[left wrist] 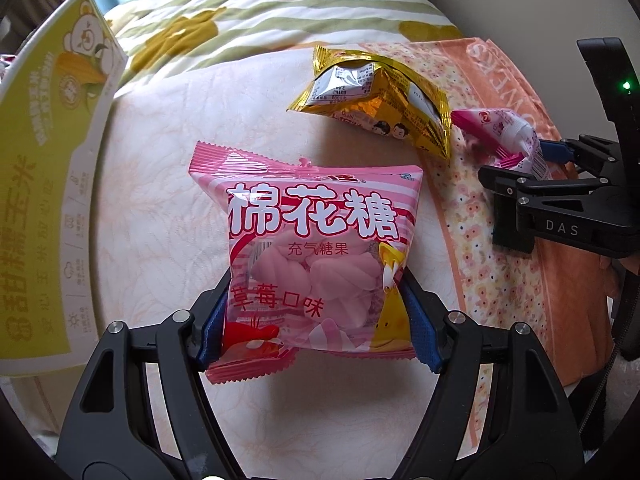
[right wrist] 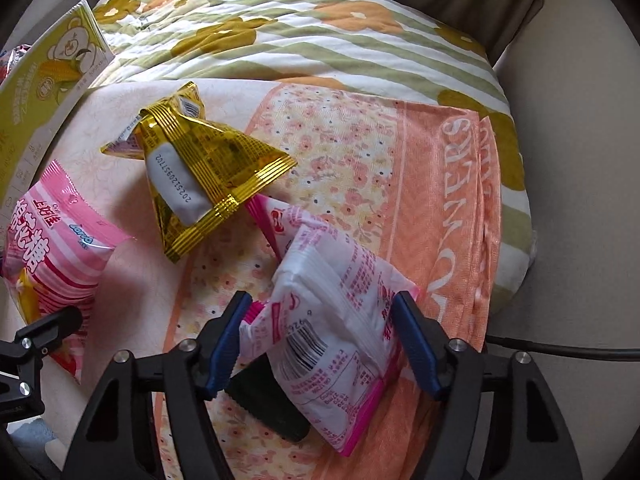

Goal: Organize snacks
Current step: 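Grasp the pink marshmallow bag with the left tool while the right tool grasps the white-pink bag, then carry both bags into the yellow-green box and open both tools to release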

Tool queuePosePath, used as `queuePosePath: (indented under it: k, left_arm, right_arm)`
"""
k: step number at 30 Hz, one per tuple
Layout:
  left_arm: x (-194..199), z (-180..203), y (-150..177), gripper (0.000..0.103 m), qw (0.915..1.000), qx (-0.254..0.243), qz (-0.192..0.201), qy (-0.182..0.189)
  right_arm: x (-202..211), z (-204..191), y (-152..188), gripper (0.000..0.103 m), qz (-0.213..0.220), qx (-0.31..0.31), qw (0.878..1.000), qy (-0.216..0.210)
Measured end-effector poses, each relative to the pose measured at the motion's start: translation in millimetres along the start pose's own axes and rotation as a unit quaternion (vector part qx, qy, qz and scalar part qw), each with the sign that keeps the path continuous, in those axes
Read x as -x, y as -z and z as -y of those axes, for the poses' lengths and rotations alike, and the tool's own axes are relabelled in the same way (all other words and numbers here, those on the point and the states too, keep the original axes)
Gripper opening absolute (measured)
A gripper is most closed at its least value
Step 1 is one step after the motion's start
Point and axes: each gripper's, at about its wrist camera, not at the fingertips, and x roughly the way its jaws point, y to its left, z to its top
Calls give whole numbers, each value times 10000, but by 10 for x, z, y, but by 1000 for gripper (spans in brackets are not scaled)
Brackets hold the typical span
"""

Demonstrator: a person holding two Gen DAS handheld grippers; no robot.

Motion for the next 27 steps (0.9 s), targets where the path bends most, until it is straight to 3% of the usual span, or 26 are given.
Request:
queuePosePath:
  k: [3,8,17,27]
  left_arm:
    - [66,14,-7,71,10000,21,61,-4]
    - [210,33,-10,71,9998,77,173,-25]
    - [772,20,-48,71,9972,191,717,-44]
    - [1668,-338,-144,71,9848,506,1652,-164]
  right_arm:
    - [51,27,31,51,77,-44,9999,52]
    - [150,94,90,44,159,-251,9995,-50]
    - [718,59,163,43,725,-499,9954,-374]
    - [1506,-179,-15,43,1536,-400,9833,-890]
